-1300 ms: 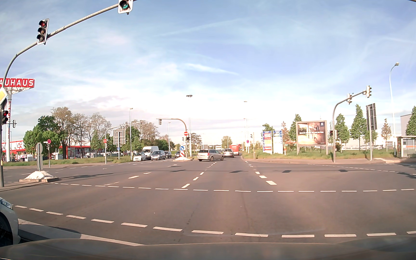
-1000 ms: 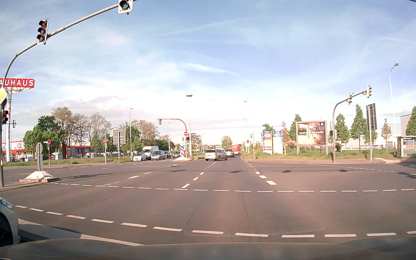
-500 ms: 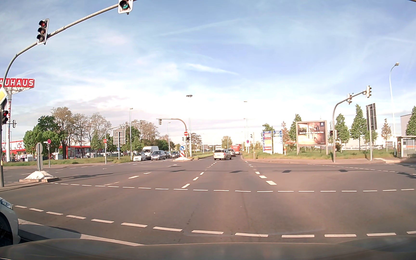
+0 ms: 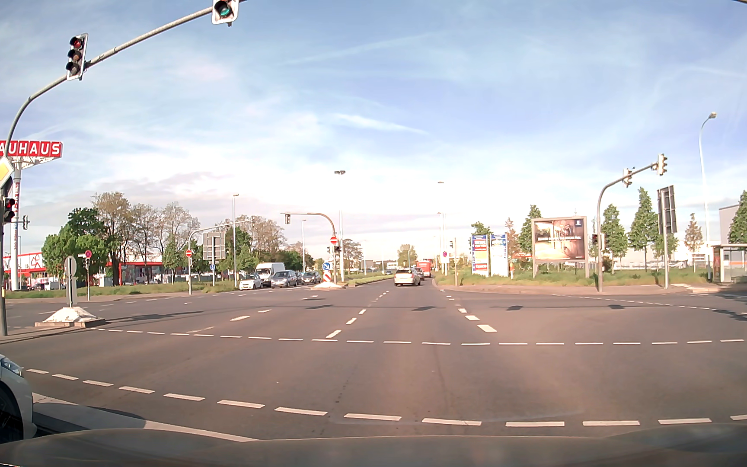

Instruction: Follow the waypoints while adhering to traffic rules and regulations

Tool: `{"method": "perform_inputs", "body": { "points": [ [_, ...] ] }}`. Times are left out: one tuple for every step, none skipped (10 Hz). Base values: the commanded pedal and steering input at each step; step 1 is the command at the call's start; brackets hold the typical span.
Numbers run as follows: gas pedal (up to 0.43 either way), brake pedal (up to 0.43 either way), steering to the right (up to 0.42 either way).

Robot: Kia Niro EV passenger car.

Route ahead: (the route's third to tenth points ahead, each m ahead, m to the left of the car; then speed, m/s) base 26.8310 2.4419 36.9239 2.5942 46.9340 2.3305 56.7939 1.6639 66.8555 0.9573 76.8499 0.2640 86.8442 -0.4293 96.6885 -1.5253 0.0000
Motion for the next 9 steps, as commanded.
{"method": "perform_inputs", "body": {
  "points": [
    [0.0, 0.098, -0.005],
    [0.0, 0.104, -0.006],
    [0.0, 0.104, -0.006],
    [0.0, 0.104, -0.005],
    [0.0, 0.104, -0.006],
    [0.0, 0.098, -0.005],
    [0.0, 0.104, -0.005],
    [0.0, 0.098, -0.005],
    [0.0, 0.104, -0.006]
  ]
}}
